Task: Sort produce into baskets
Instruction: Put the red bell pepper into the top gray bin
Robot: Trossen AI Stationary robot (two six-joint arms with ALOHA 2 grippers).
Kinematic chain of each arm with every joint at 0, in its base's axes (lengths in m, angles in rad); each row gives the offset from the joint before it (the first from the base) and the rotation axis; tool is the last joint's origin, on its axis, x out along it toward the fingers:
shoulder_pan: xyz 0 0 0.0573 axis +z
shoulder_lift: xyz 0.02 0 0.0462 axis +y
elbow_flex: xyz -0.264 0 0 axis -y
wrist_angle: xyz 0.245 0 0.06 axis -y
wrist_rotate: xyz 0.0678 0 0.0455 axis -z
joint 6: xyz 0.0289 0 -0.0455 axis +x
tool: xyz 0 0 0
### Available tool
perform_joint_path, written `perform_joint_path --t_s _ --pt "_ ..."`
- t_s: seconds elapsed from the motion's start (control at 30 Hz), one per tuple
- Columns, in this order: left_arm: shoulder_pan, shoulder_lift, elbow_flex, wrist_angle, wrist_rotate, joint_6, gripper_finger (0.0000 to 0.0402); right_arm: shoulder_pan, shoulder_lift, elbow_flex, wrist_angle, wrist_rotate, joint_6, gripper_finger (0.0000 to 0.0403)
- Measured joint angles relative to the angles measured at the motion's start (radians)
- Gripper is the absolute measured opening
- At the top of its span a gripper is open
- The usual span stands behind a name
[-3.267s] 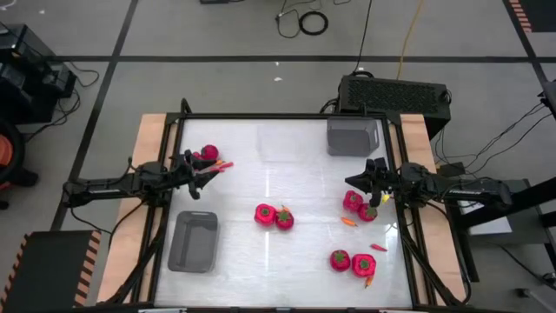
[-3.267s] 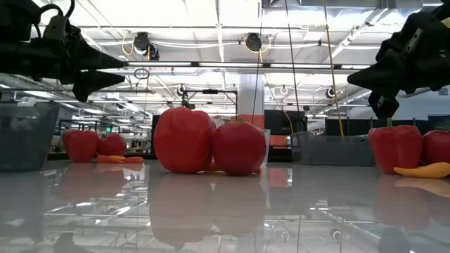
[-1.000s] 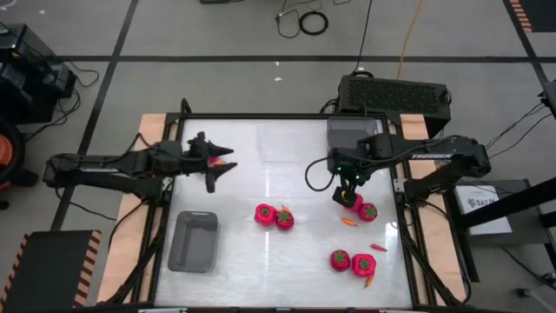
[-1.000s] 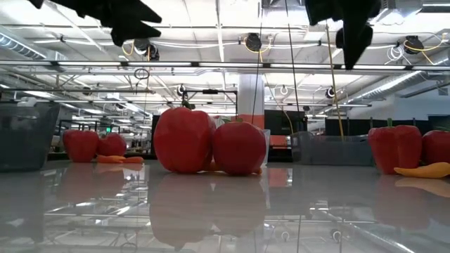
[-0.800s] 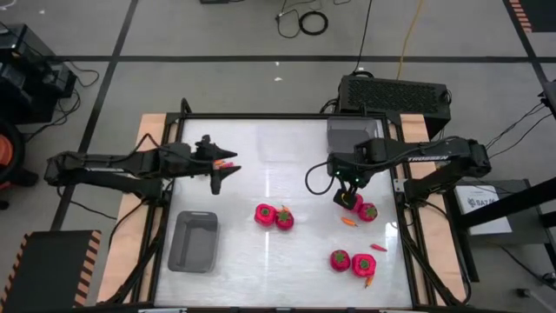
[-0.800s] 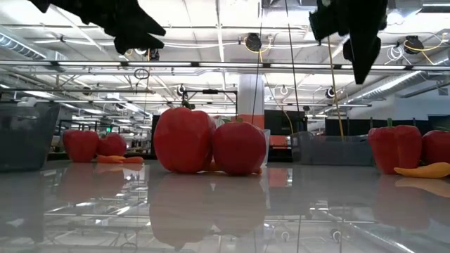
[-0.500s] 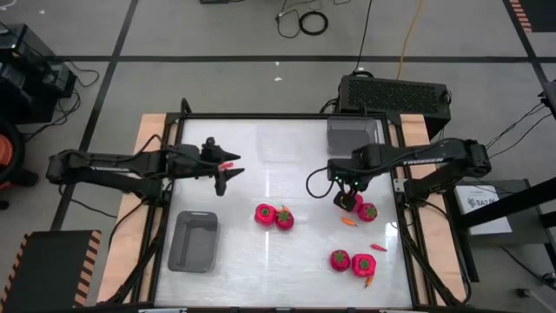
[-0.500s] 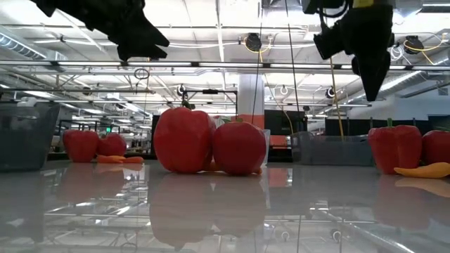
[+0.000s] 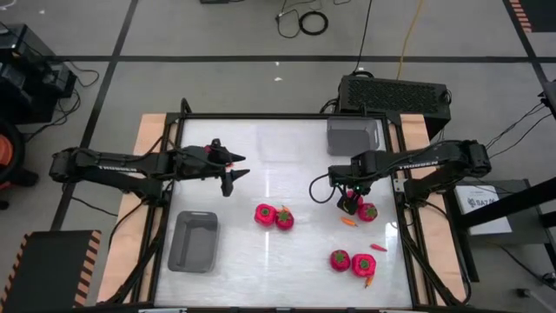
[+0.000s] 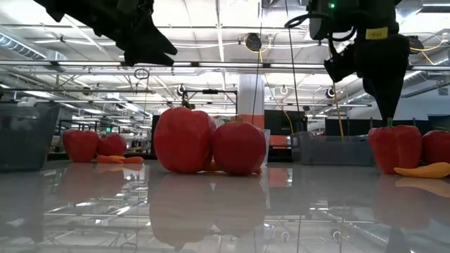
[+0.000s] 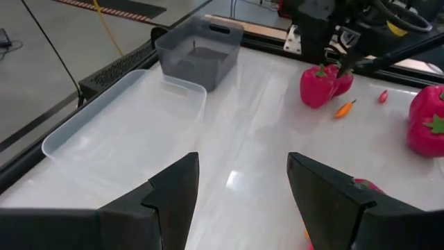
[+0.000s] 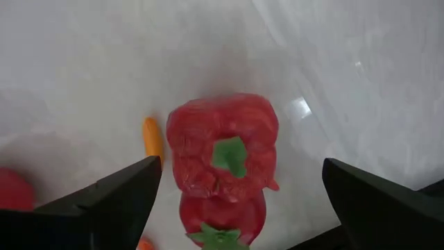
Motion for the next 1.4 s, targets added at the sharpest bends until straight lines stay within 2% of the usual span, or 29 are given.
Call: perform_joint_path --t_s 0.27,0.5,0.87,1.0,1.27,1.4 --pt "0.000 0.018 0.000 -0.002 0.007 -0.001 0.0226 0.000 0.000 -0.060 0.053 -0.004 -0.032 0.0392" --pt "0.000 0.018 0.000 -0.003 0.008 -0.002 0.0226 0.000 0.000 -0.121 0.173 -0.009 -0.040 0.0392" --pt "0.000 0.018 0.000 -0.004 0.011 -0.002 0.0226 0.000 0.000 -0.185 0.234 -0.006 -0.040 0.0390" --pt "0.000 0.018 0.000 -0.004 0.011 0.000 0.0226 0.000 0.000 -0.185 0.232 -0.005 -0.040 0.0366" --pt "0.000 0.003 0.000 -0.032 0.012 0.000 0.0226 0.000 0.000 -0.163 0.225 -0.031 -0.004 0.0280" --pt "0.000 -0.066 0.015 -0.119 0.012 0.000 0.0226 -0.006 0.000 -0.102 0.224 -0.055 -0.007 0.0267"
